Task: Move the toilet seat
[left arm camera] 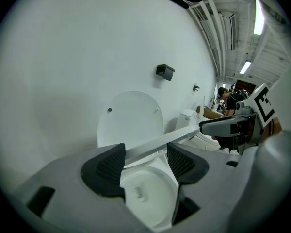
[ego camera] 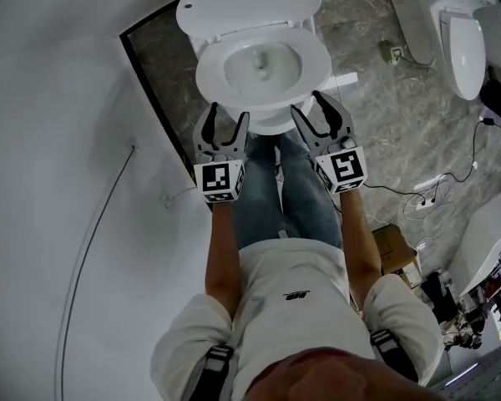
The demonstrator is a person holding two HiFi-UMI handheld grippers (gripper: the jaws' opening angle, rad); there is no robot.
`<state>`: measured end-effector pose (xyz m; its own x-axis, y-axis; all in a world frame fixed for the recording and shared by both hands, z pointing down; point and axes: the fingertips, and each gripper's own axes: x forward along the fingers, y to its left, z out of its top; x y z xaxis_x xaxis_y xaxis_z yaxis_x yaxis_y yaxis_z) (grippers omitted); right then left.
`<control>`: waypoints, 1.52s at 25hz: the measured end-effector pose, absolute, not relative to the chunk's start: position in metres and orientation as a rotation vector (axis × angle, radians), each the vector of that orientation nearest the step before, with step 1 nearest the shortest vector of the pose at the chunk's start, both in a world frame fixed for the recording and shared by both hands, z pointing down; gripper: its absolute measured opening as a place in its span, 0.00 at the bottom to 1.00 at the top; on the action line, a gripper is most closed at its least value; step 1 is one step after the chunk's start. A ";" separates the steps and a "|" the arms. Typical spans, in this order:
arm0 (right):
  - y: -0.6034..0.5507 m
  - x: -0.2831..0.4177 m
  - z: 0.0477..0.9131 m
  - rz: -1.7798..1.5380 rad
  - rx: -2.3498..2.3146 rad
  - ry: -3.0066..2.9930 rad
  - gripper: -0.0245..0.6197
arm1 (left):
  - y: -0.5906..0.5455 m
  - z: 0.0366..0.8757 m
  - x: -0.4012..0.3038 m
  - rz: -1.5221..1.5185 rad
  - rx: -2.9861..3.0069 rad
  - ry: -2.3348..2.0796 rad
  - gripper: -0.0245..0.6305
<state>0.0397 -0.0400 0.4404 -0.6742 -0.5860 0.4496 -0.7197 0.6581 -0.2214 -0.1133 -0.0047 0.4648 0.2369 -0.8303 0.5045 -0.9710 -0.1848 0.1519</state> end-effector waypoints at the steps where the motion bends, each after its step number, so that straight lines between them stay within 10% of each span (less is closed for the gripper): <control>1: -0.042 0.039 0.440 0.541 1.038 -2.537 0.42 | -0.007 0.463 -0.114 0.426 2.080 -1.649 0.49; 38: -0.123 0.021 0.413 0.434 1.079 -2.590 0.34 | -0.086 0.435 -0.142 0.334 2.065 -1.756 0.47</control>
